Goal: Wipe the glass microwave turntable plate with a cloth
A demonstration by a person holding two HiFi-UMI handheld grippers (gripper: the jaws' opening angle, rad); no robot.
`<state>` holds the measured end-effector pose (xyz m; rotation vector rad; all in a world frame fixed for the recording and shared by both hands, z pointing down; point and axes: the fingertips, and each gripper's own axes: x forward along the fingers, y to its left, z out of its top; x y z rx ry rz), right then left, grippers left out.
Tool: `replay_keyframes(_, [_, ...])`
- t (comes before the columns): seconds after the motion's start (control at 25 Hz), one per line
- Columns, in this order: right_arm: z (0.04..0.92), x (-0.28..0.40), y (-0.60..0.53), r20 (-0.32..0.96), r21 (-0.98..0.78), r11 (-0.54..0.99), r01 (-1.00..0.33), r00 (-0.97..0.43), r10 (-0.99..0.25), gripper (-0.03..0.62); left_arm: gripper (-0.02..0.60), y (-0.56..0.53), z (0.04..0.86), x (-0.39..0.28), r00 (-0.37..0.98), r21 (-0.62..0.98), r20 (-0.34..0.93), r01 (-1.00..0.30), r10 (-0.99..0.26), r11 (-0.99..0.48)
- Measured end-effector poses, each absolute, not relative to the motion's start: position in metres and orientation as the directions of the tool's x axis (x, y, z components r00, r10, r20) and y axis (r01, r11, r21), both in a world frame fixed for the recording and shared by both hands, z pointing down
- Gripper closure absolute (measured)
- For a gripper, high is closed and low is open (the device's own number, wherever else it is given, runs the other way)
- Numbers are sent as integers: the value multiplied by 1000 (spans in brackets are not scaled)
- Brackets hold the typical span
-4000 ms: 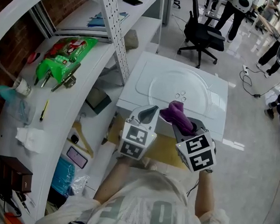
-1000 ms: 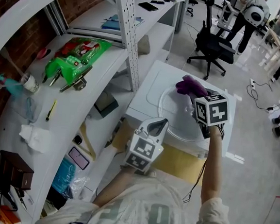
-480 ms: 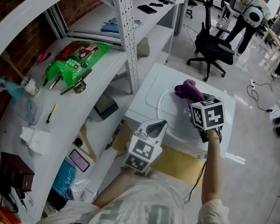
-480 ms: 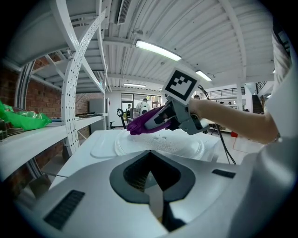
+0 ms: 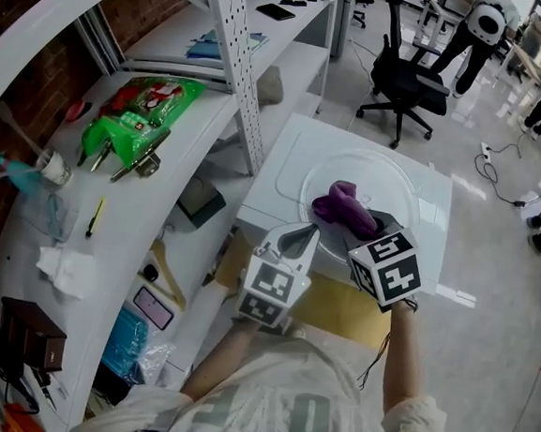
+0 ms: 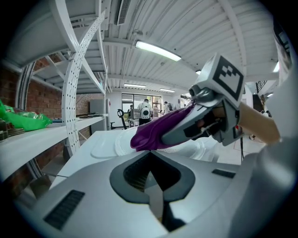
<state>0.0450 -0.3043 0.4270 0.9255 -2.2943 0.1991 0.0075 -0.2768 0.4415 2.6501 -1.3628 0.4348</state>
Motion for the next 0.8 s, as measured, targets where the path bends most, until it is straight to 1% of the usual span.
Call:
replay_keyframes(0.32, [430,40,-273,631,84,762,-642,-558,-539,539,578,-277,441,7,550,-17,312,-812,-774,-584])
replay_keyframes(0.64, [432,39,-267,632,56,770,-635,-575,-520,539,578,-276,441,7,548,-21,312,-813,-776,-582])
replay_keyframes(0.8, [424,47,-280,618,85,751,-655,-557,-555,539,578,-276,441,8,547,-24,307,-813,-778,-581])
